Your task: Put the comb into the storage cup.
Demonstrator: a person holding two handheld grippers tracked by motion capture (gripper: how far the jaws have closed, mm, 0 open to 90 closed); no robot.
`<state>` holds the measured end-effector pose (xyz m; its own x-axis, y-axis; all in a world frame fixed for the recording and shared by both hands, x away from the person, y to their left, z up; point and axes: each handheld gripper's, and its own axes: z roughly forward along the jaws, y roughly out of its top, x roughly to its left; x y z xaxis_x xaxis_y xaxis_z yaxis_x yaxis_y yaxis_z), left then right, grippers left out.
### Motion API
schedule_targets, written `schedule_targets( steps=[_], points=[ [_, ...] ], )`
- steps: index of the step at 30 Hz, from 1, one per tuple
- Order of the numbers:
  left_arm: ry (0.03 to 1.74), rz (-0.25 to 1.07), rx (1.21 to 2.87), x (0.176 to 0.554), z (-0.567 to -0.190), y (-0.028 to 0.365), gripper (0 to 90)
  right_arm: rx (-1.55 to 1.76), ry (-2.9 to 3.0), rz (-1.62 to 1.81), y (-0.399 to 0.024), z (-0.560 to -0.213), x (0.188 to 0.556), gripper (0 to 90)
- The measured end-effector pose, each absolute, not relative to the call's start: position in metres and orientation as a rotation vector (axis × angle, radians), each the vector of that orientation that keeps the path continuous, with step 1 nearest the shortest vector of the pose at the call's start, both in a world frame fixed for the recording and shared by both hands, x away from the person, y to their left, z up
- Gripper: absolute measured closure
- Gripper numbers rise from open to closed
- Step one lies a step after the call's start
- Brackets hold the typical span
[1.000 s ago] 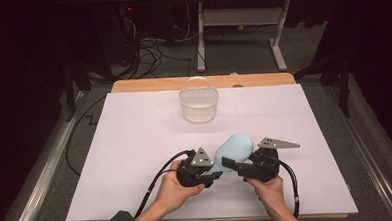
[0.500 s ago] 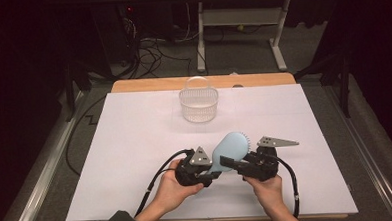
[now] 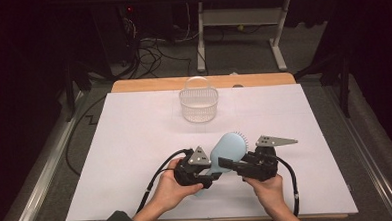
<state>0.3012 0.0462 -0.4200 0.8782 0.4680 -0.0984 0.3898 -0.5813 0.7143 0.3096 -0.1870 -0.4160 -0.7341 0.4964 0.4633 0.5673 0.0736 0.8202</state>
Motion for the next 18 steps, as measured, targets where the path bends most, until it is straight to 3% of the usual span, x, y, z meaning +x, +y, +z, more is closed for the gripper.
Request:
schedule_targets(
  steps=[3,13,18],
  points=[
    [0.633,0.154,2.257,0.302,-0.420,0.048,47.3,-1.101,-2.261,-1.776,-0.187,-0.413,0.309,55.5],
    [0.624,0.196,2.249,0.306,-0.419,0.060,27.5,-1.100,-2.297,-1.790,-0.191,-0.403,0.312,55.4],
    [0.634,0.177,2.217,0.307,-0.420,0.068,23.6,-1.106,-2.286,-1.796,-0.193,-0.401,0.313,55.3]
  ],
)
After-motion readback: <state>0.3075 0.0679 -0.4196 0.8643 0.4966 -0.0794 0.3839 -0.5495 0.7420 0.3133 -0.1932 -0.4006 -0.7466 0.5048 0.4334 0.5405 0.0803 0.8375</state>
